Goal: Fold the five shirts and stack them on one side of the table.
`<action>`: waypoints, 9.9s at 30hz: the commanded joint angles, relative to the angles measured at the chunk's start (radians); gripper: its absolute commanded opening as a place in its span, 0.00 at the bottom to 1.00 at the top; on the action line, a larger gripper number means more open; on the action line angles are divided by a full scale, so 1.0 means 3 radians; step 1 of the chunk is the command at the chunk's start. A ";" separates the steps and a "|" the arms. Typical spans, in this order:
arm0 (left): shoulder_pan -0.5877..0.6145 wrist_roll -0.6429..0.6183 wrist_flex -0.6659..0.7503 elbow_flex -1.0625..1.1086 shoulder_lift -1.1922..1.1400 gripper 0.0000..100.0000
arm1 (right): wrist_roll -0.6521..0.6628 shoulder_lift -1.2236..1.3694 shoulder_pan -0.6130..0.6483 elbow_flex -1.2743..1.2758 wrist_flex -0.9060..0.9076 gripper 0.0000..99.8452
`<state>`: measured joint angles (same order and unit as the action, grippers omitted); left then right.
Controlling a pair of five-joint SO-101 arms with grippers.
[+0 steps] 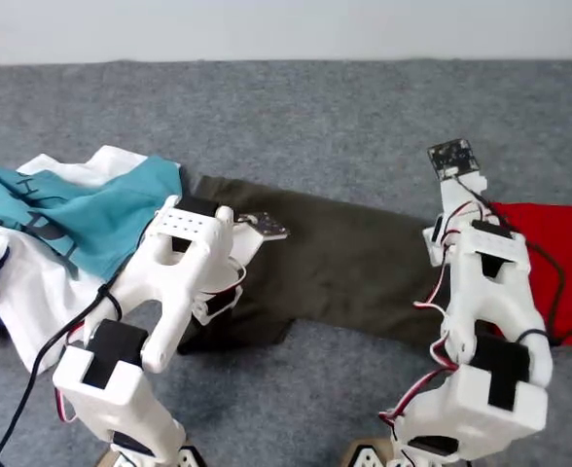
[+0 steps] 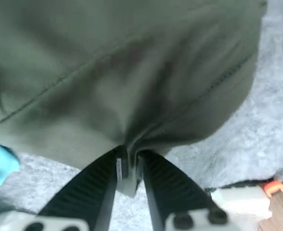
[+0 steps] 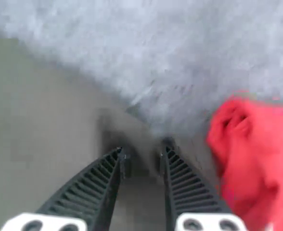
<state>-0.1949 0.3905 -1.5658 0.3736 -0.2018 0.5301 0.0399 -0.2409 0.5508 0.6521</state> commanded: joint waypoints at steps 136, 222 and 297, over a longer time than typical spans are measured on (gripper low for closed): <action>0.0199 -0.0338 0.0987 -0.1470 -0.0742 0.06 | 0.0317 -0.2437 0.0892 0.1320 0.2238 0.11; 0.1437 -0.0823 -0.0358 -0.2841 -0.0890 0.15 | 0.0082 0.0749 0.1977 -0.2087 0.2391 0.11; 0.0542 -0.0844 -0.0639 -0.3583 -0.1299 0.15 | 0.0077 0.0187 0.0386 -0.2603 0.3746 0.12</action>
<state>-0.0430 0.1435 -1.7285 -0.8063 -0.7449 0.5547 0.1718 -0.1933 -0.1872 1.6939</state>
